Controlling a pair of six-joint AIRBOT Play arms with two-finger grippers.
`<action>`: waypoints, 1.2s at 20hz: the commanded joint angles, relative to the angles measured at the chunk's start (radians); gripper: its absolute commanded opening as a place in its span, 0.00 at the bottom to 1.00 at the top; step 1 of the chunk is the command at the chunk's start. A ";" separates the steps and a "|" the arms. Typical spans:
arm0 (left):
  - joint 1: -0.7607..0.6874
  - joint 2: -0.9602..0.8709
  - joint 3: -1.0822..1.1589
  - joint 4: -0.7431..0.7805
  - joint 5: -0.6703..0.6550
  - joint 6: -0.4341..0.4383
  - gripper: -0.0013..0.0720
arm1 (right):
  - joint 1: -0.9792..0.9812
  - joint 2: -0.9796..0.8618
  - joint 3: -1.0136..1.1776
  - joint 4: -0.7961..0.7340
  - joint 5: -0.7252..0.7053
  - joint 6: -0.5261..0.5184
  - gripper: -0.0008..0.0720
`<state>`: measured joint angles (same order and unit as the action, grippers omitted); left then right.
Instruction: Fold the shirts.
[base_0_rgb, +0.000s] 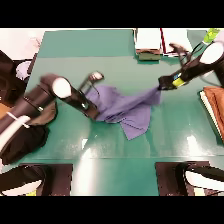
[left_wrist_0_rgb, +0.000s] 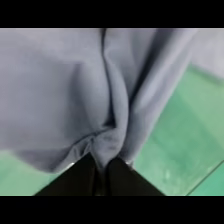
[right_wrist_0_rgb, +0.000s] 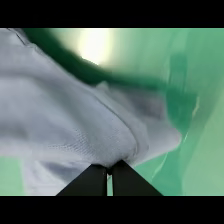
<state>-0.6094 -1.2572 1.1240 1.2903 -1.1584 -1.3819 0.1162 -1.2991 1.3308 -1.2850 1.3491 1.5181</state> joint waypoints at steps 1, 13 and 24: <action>-0.074 -0.037 -0.117 -0.010 0.073 0.003 0.58 | 0.001 -0.029 -0.144 0.002 -0.068 -0.001 0.03; 0.381 -0.102 0.278 0.043 0.040 -0.040 0.91 | 0.001 -0.025 -0.093 0.003 -0.068 -0.002 0.04; 0.465 -0.439 0.277 -0.117 0.101 -0.059 0.91 | 0.001 -0.026 -0.088 0.003 -0.076 -0.001 0.04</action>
<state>-0.1505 -1.6497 1.3998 1.2282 -1.0966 -1.4387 0.1162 -1.3239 1.2415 -1.2827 1.2736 1.5166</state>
